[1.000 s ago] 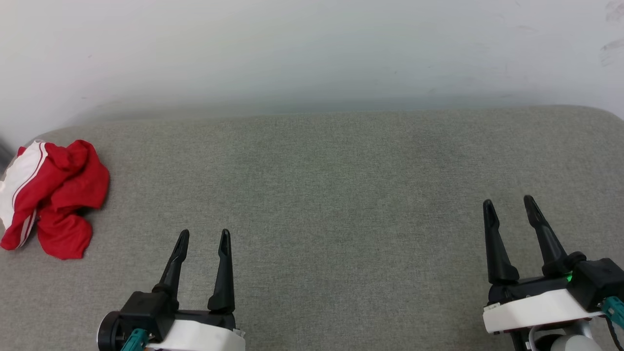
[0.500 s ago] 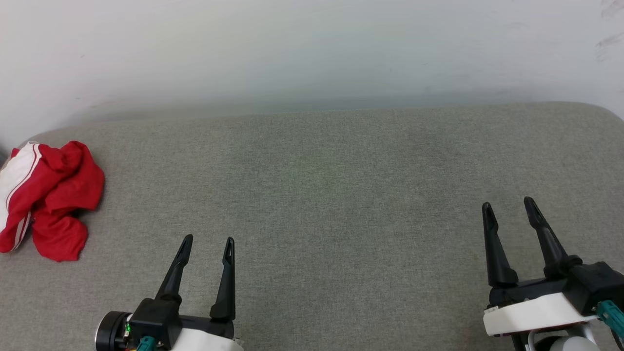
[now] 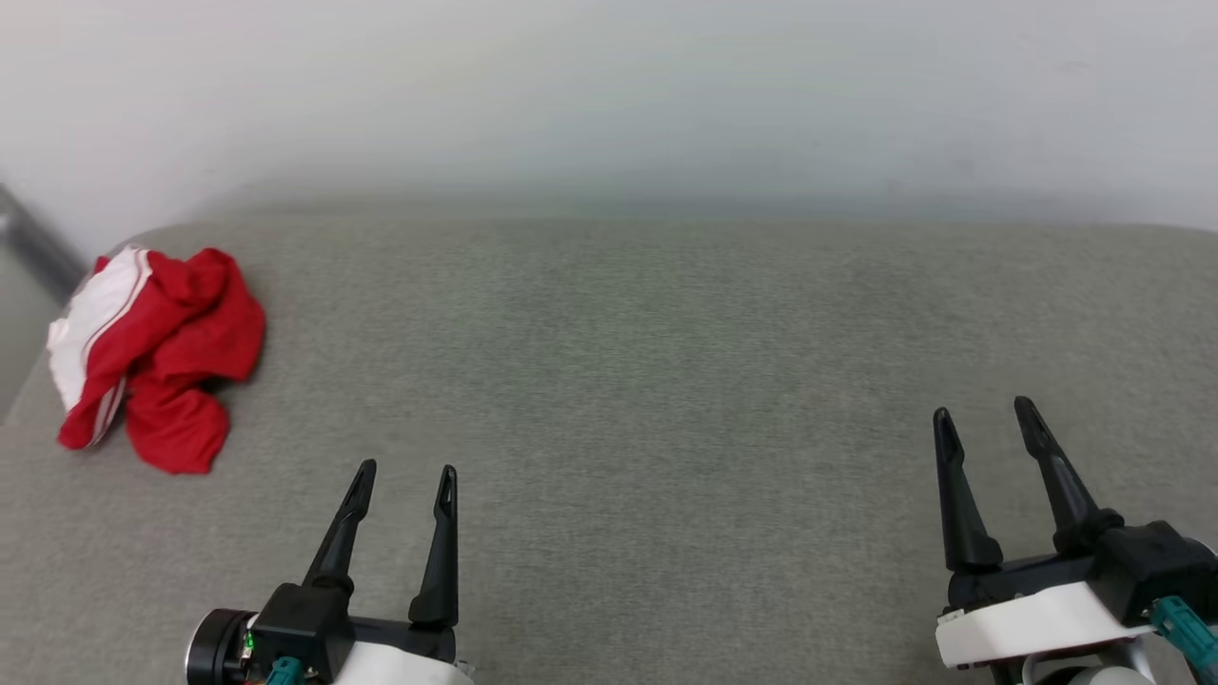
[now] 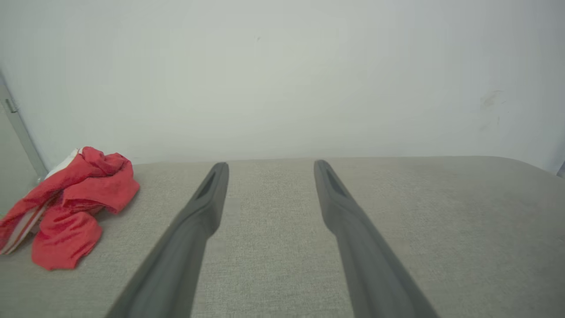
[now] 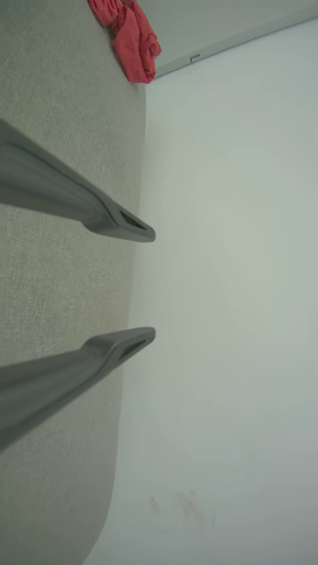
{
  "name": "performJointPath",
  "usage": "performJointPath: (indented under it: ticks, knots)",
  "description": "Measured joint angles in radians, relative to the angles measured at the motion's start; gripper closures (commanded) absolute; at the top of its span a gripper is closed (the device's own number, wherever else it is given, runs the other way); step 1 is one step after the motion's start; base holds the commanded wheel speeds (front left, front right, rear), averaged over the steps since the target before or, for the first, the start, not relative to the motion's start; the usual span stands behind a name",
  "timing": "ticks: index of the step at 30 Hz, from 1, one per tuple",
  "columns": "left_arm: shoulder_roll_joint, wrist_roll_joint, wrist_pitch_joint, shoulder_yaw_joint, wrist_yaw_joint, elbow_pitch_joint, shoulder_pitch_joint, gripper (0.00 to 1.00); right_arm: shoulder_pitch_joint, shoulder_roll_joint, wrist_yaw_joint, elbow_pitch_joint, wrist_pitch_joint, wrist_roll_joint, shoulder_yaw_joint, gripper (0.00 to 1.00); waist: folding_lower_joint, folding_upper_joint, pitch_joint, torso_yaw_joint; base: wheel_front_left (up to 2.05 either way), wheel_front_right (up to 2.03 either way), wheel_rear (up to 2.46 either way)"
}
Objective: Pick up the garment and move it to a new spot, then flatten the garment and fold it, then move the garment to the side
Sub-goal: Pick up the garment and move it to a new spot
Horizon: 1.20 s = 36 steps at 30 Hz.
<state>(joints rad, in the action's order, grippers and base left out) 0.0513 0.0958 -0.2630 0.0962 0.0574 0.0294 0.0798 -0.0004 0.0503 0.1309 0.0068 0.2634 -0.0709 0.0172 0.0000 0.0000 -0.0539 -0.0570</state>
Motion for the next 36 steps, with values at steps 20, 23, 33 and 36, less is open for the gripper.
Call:
performJointPath:
  ticks: [20, 23, 33, 36]
  knots:
    - [0.000, -0.022, 0.000, -0.023, 0.004, 0.008, 0.037, 0.00, 0.016, 0.000, 0.000, 0.010, 0.000, -0.016, 0.050, 0.00, 0.0000, 0.0000, 0.025, -0.283, 0.00, 0.00, 0.00]
    - [0.000, -0.023, 0.000, -0.023, 0.005, 0.011, 0.039, 0.00, 0.018, 0.000, 0.000, 0.012, 0.000, -0.017, 0.055, 0.00, 0.0000, 0.0000, 0.028, -0.310, 0.00, 0.00, 0.00]
    - [0.000, -0.036, 0.000, -0.027, 0.012, 0.019, 0.055, 0.00, 0.021, 0.000, 0.000, 0.015, 0.000, -0.027, 0.069, 0.00, 0.0000, 0.0000, 0.031, -0.403, 0.00, 0.00, 0.00]
    - [0.000, -0.039, 0.000, -0.029, 0.012, 0.023, 0.055, 0.00, 0.021, 0.000, 0.000, 0.015, 0.000, -0.030, 0.069, 0.00, 0.0000, 0.0000, 0.032, -0.415, 0.00, 0.00, 0.00]
